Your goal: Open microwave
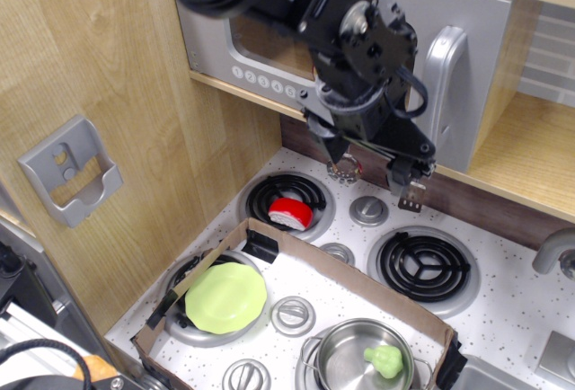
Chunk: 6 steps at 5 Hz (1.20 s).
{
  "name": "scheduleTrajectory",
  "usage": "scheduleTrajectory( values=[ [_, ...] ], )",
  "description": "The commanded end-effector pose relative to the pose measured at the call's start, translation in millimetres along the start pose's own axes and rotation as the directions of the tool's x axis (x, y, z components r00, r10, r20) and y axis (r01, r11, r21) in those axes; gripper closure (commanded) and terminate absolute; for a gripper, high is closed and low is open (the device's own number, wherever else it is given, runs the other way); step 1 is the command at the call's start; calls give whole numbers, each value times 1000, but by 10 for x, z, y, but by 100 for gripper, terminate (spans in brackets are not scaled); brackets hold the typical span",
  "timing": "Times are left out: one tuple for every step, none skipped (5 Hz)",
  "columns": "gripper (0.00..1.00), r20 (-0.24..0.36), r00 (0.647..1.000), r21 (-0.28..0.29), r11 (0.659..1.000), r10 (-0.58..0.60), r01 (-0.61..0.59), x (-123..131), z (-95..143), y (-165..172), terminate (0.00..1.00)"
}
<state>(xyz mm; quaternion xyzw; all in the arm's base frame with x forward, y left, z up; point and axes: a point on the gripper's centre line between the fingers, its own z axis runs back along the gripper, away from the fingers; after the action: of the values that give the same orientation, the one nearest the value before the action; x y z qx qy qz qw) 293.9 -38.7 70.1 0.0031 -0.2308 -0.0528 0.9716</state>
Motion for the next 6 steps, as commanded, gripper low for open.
scheduleTrajectory(
  values=[
    [0,53,997,-3,999,-51,51,345,-6,37,0],
    [0,73,995,-12,998,-69,70,489,-23,16,0],
    [0,89,993,-63,995,-73,79,619,-10,-60,0],
    [0,113,990,-82,992,-84,94,722,8,-151,0],
    [0,122,986,-97,988,-109,122,794,-13,-149,0],
    [100,132,983,-95,986,-126,139,783,-53,-120,0]
  ],
)
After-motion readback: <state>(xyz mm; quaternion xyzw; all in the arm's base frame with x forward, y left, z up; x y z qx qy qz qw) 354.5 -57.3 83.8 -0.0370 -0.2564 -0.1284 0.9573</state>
